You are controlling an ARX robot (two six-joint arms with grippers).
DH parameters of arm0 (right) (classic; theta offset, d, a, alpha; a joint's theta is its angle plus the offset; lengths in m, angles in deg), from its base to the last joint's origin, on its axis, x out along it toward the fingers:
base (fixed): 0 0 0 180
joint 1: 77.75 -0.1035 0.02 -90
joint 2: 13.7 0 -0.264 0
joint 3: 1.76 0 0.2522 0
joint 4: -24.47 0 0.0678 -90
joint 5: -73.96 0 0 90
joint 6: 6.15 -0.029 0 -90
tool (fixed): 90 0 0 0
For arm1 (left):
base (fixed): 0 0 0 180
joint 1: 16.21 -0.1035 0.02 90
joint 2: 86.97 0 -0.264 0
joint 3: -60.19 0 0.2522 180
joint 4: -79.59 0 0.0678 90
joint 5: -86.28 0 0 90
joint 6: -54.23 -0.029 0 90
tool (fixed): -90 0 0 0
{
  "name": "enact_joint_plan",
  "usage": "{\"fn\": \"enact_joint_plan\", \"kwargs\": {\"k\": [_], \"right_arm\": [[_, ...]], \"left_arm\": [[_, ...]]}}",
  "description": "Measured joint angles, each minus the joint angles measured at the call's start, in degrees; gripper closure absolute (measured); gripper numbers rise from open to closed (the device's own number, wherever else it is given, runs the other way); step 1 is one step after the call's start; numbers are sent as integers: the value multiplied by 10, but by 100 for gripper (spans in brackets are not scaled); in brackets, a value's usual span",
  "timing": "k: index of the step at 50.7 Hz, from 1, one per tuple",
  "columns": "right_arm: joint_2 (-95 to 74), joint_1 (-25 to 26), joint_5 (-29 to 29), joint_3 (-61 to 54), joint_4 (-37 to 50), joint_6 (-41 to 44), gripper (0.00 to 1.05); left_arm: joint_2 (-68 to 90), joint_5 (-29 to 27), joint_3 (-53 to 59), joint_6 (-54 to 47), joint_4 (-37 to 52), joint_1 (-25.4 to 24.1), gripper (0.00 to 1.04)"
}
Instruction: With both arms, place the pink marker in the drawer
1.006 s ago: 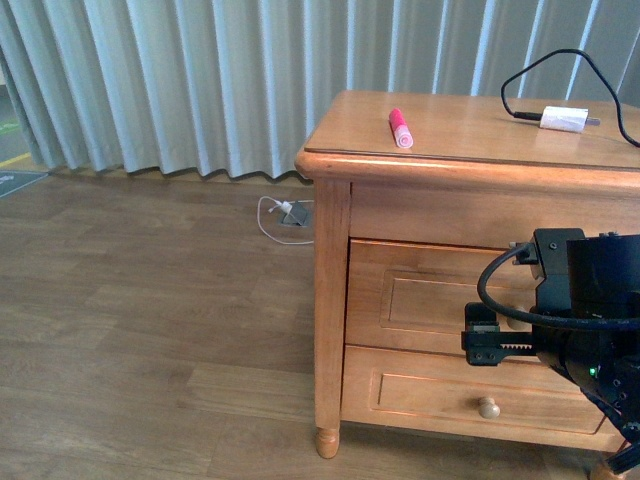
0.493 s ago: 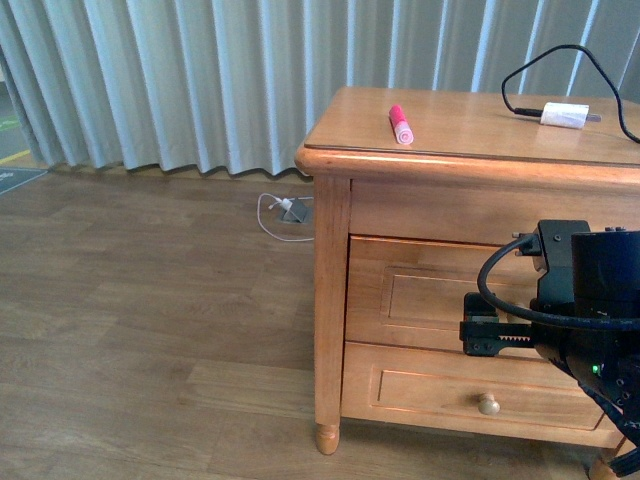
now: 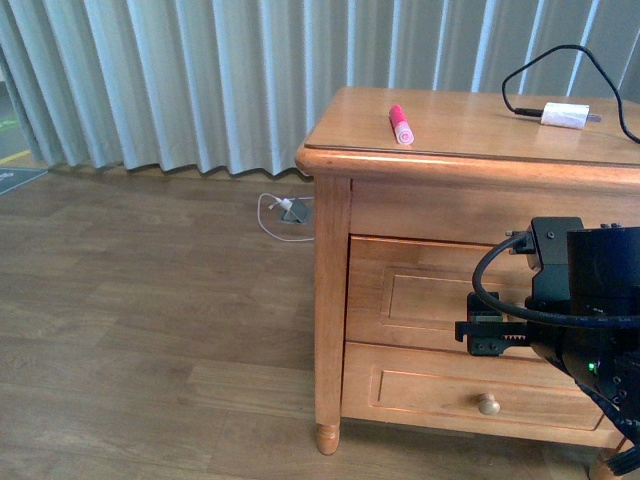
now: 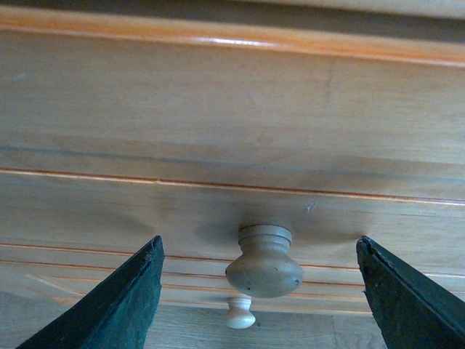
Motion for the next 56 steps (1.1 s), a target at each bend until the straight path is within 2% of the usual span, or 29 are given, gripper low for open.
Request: {"fn": "enact_joint_plan", "kwargs": {"k": [5,18,19,26,27,30,37,56], "right_arm": [[0,0,1,0,0,0,25],[0,2,0,2,-6,5,69],[0,2,0,2,-6,6,69],[0,1,0,3,-7,7,51],[0,1,0,3,-7,7,51],[0,0,-1,3,-7,8,58],[0,1,1,3,-7,10,81],[2,0,10,-1,-12,3,82]], "left_arm": [[0,0,0,0,0,0,6],[0,0,0,0,0,0,6],[0,0,0,0,0,0,6],[0,0,0,0,0,0,6],[0,0,0,0,0,0,6],[0,0,0,0,0,0,6],[0,0,0,0,0,0,6],[0,0,0,0,0,0,6]]}}
